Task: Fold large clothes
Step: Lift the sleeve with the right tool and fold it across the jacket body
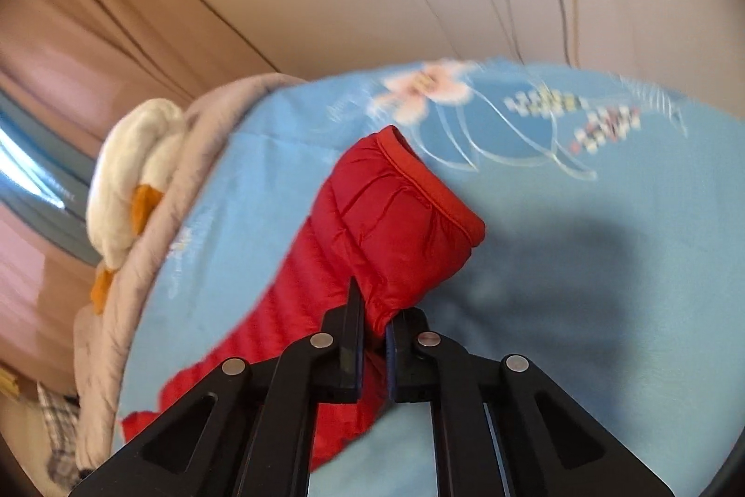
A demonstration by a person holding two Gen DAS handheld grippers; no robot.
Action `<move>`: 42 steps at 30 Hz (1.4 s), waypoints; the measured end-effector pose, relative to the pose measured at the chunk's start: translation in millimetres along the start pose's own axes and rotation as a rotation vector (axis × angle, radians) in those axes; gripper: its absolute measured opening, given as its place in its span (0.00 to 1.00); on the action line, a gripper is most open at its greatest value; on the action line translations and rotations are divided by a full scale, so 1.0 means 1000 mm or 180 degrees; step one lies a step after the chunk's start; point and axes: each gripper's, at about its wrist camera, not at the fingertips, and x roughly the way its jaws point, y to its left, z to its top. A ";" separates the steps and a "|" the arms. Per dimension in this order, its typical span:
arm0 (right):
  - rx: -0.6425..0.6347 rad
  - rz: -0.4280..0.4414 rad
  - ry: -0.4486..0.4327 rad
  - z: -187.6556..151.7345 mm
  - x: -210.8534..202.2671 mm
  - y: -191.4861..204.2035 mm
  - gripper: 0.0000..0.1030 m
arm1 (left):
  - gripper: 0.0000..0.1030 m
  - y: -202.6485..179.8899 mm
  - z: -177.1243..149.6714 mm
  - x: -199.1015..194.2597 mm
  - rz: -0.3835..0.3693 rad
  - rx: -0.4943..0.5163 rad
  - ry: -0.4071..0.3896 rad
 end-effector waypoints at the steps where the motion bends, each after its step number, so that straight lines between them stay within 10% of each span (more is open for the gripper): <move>1: -0.0072 0.0032 -0.0057 0.002 -0.007 0.009 0.07 | 0.96 0.001 0.003 -0.005 0.0006 -0.0012 -0.0048; 20: -0.1399 0.0747 -0.0702 -0.015 -0.129 0.195 0.07 | 0.97 0.023 0.055 -0.092 -0.0112 -0.0073 -0.0601; 42: -0.2273 0.1838 -0.0121 -0.126 -0.152 0.289 0.07 | 0.97 0.017 0.099 -0.135 -0.0543 -0.0017 -0.0764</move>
